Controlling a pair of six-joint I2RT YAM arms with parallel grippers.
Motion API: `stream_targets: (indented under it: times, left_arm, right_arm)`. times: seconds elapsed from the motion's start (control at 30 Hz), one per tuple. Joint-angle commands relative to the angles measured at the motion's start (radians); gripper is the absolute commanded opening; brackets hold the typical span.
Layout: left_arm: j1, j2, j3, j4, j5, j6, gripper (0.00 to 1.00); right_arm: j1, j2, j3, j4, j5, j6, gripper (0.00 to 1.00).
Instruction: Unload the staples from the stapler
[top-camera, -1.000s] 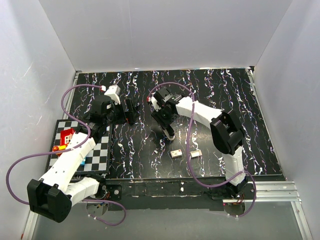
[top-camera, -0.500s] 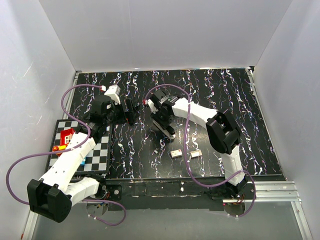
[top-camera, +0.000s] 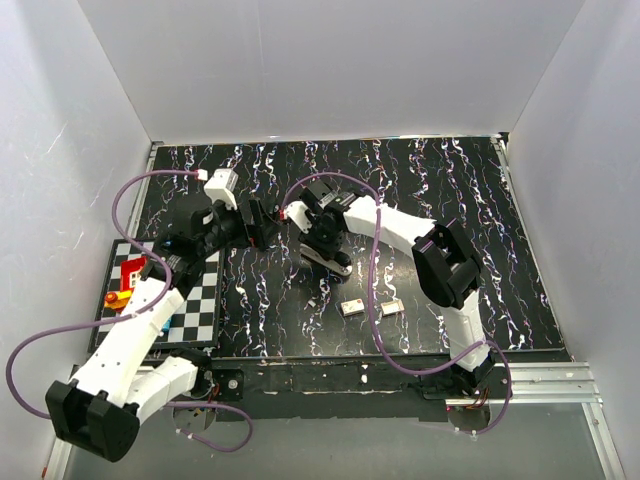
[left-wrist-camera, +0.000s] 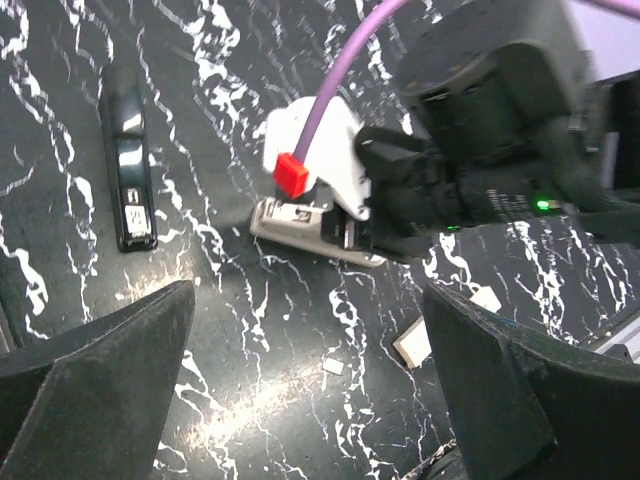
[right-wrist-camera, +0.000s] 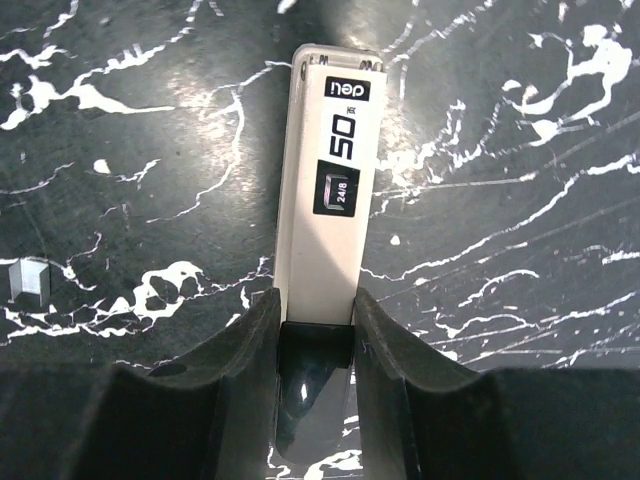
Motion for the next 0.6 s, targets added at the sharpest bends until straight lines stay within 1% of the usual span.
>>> stream_targets:
  times: [0.0, 0.2, 0.33, 0.57]
  left_arm:
    - [-0.003, -0.092, -0.007, 0.056, 0.06, 0.051, 0.98]
    - [-0.003, -0.231, -0.043, 0.103, 0.072, 0.074, 0.98]
    - [-0.003, -0.271, -0.047, 0.105, 0.118, 0.089, 0.98]
    - [-0.003, -0.33, -0.075, 0.112, 0.141, 0.089, 0.98]
  right_arm:
    - [0.011, -0.082, 0.013, 0.008, -0.106, -0.168, 0.17]
    - [0.036, -0.089, 0.039, -0.041, -0.171, -0.332, 0.18]
    - [0.068, -0.086, 0.047, -0.036, -0.209, -0.435, 0.18]
    - [0.123, -0.055, 0.076, -0.003, -0.263, -0.6, 0.18]
